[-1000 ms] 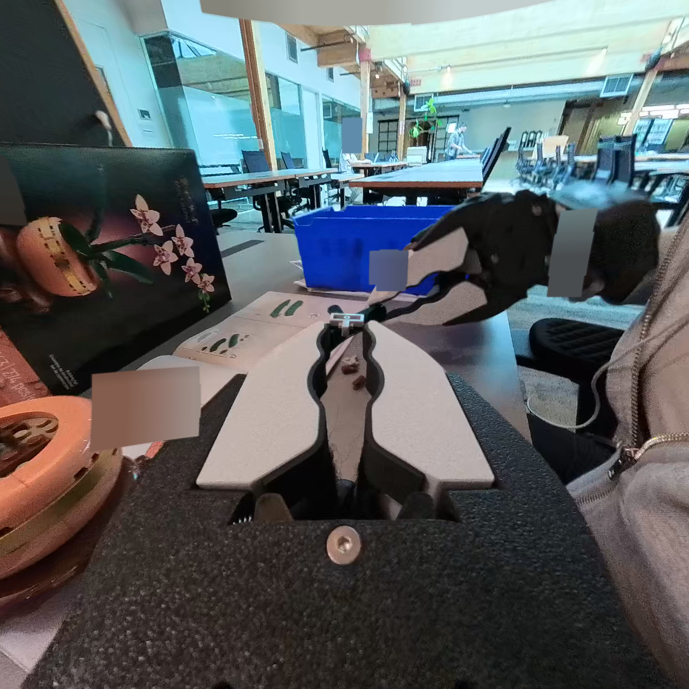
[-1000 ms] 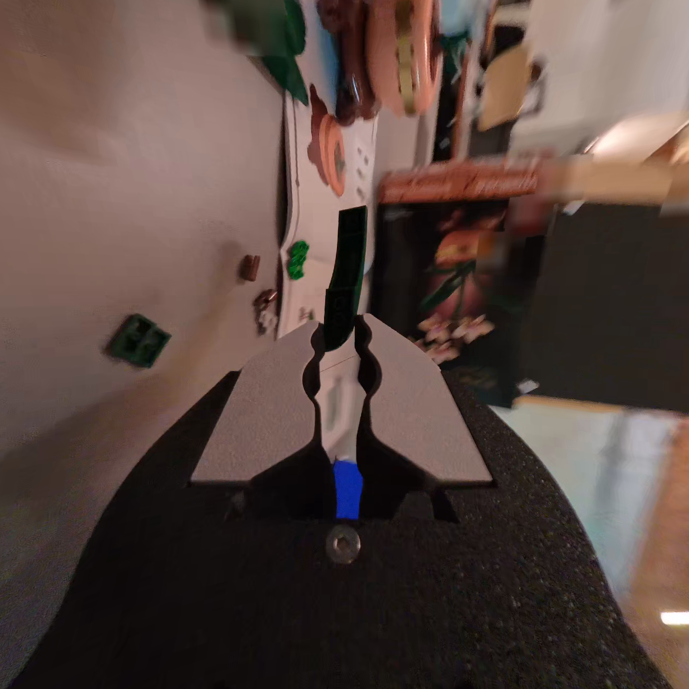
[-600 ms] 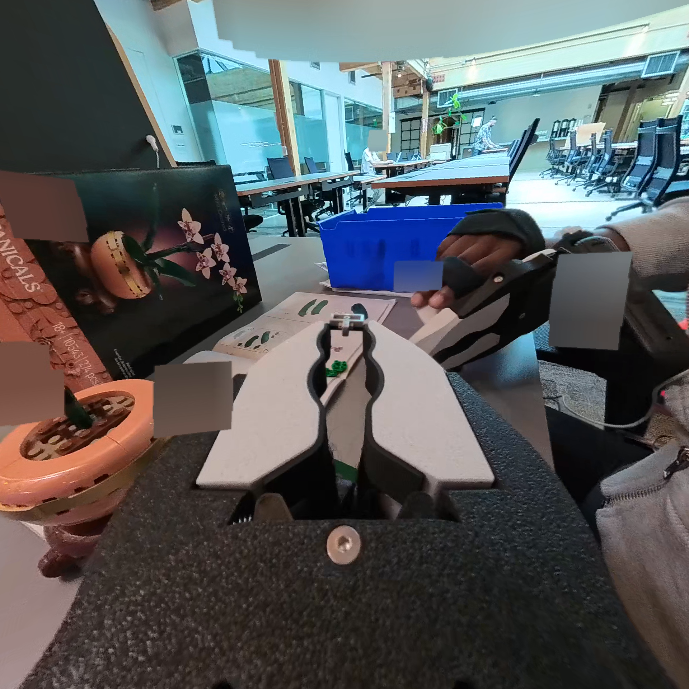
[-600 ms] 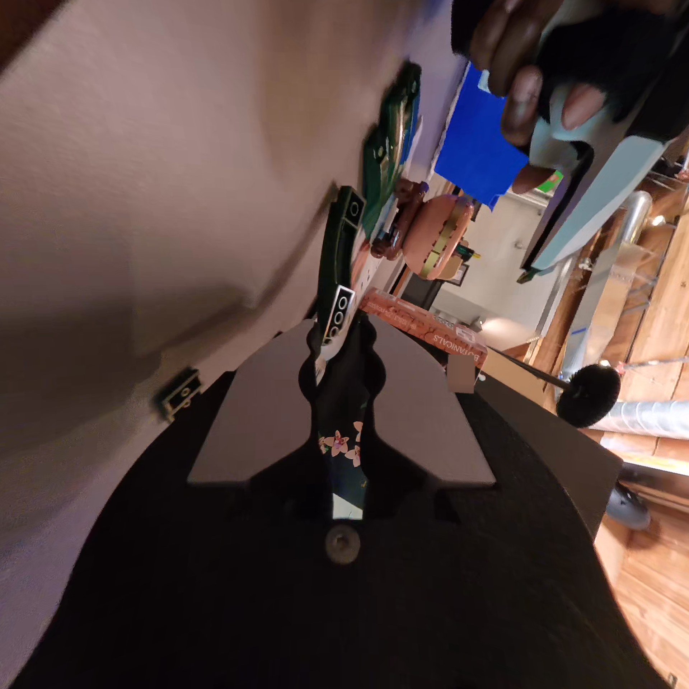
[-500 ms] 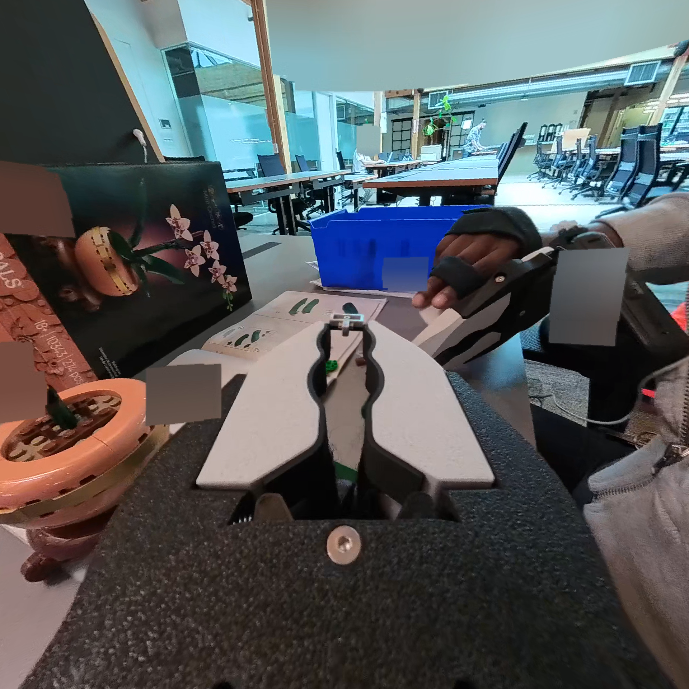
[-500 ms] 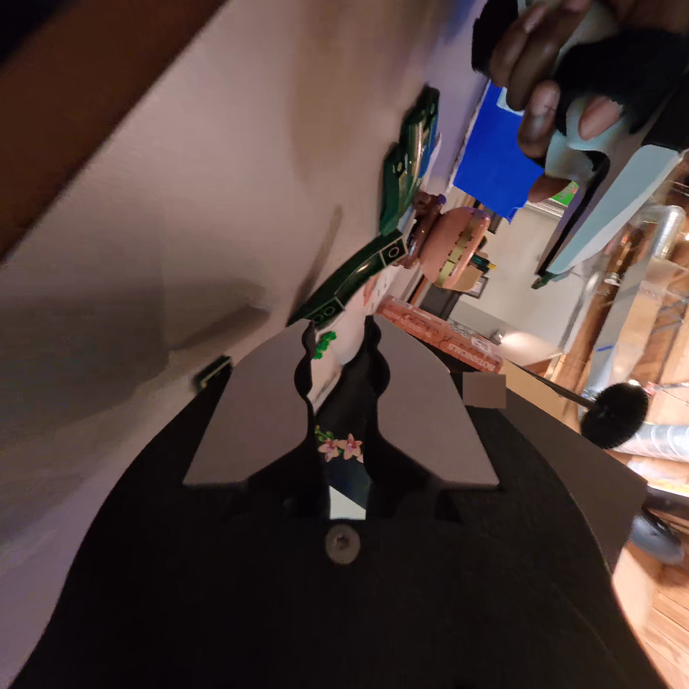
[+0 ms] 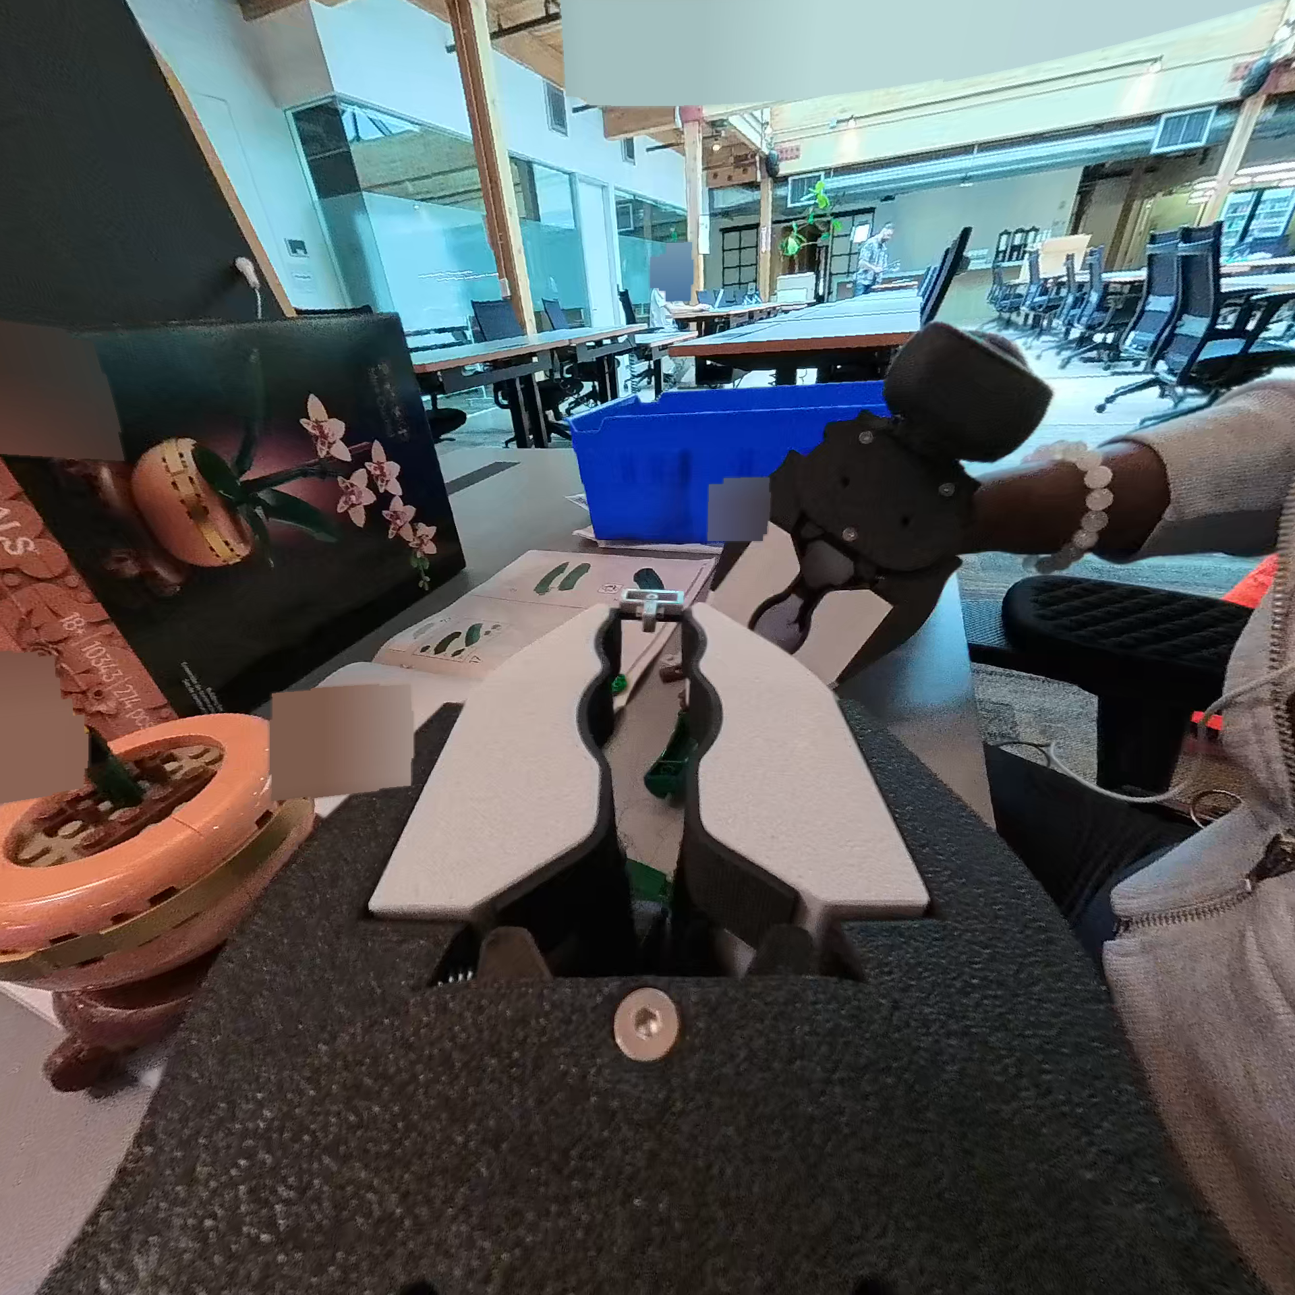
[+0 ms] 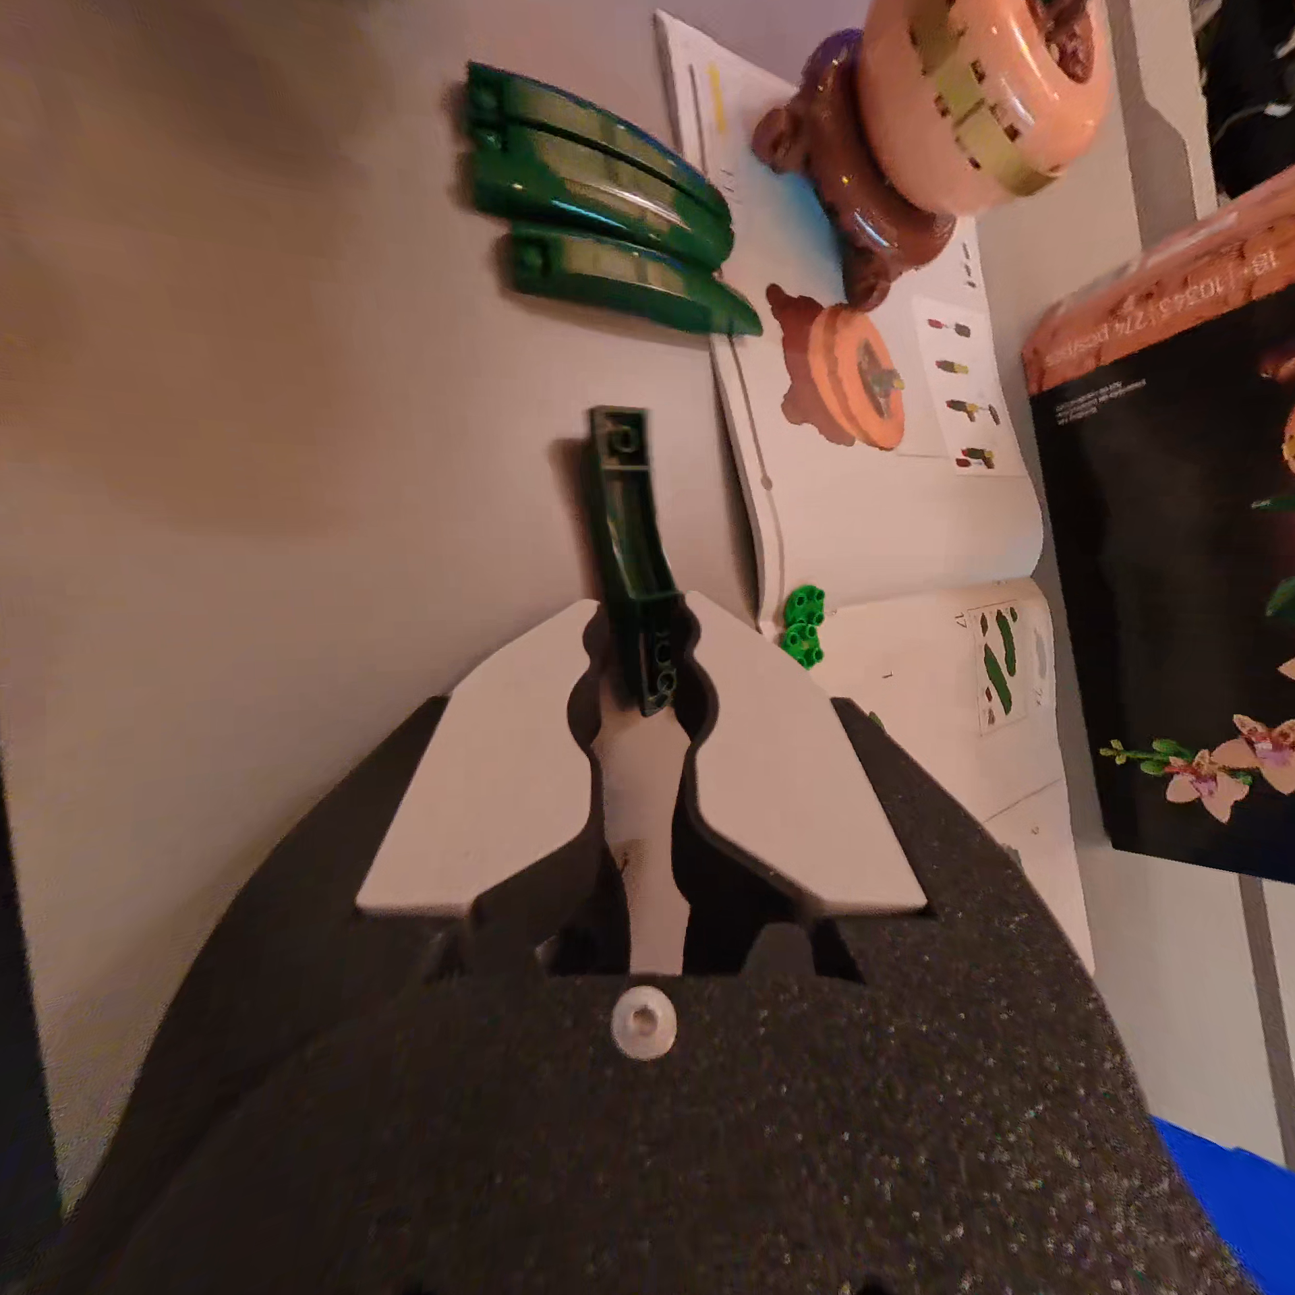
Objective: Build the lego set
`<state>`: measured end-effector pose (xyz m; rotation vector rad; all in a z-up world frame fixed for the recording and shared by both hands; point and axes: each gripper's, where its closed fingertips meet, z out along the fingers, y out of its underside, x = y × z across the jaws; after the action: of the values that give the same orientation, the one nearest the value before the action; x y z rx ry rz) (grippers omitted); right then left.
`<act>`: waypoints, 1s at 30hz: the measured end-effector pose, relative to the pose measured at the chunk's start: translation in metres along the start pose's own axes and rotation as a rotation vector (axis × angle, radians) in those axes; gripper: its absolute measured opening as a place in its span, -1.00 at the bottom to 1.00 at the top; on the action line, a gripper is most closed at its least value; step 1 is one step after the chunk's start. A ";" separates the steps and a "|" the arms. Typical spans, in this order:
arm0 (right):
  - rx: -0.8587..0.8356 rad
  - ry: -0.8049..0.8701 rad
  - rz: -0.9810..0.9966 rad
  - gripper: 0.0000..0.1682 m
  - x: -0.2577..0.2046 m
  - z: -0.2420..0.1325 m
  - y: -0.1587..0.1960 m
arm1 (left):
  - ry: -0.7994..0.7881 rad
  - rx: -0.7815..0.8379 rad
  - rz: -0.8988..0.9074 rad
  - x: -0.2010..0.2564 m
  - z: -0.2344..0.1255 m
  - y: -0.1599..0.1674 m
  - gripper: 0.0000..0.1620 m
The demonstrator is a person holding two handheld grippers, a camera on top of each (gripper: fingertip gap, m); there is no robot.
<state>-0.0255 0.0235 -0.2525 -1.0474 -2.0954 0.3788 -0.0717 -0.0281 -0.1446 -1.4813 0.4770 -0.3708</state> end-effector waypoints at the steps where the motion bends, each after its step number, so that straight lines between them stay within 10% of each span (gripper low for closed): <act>1: -0.010 0.005 0.009 -0.84 0.002 0.001 0.002 | 0.004 0.000 -0.007 0.000 0.000 0.001 -0.82; 5: -0.021 -0.082 0.060 -0.86 0.005 0.003 0.001 | 0.020 0.005 -0.037 0.000 0.001 0.002 -0.82; 12: 0.022 -0.912 0.765 -0.98 -0.024 -0.032 -0.041 | 0.056 0.023 -0.070 0.001 -0.002 0.000 -0.81; 24: -0.061 -0.679 0.744 -0.83 0.011 -0.008 -0.014 | 0.051 0.065 -0.098 -0.007 -0.008 -0.001 -0.81; 30: -0.069 -0.335 0.544 -0.40 0.008 -0.009 -0.014 | 0.033 0.064 -0.071 -0.009 -0.009 -0.002 -0.81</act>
<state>-0.0294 0.0211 -0.2346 -1.6942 -2.0881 0.7980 -0.0842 -0.0309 -0.1424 -1.4341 0.4356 -0.4627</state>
